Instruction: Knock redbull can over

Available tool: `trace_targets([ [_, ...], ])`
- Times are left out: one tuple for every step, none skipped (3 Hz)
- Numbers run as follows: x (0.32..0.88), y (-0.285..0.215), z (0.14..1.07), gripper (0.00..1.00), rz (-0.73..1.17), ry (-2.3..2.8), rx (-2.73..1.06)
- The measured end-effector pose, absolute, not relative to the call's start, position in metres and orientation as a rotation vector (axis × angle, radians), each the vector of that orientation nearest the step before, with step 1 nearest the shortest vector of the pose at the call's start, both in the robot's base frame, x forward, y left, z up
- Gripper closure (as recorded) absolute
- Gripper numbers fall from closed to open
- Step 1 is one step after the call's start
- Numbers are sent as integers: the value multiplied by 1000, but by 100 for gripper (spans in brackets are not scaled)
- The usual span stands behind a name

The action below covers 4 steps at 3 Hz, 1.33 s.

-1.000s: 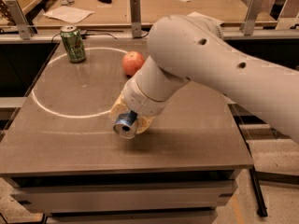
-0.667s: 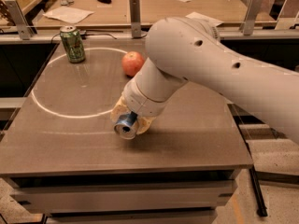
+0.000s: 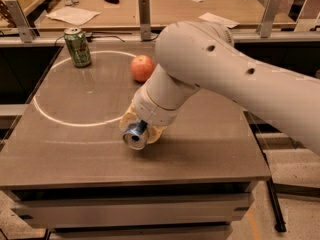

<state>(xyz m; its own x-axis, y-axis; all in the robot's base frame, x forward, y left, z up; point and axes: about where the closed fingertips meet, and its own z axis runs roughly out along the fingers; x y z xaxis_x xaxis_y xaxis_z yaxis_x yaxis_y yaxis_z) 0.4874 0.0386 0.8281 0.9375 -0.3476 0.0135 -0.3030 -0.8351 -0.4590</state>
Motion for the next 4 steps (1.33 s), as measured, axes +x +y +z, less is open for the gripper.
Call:
trace_targets([
  [489,37,830,14,-141,480,-2628],
  [489,37,834,0,-141,480,-2627],
  [489,37,840,0,-141,480,-2627],
  [489,37,845,0,-141,480,-2627],
])
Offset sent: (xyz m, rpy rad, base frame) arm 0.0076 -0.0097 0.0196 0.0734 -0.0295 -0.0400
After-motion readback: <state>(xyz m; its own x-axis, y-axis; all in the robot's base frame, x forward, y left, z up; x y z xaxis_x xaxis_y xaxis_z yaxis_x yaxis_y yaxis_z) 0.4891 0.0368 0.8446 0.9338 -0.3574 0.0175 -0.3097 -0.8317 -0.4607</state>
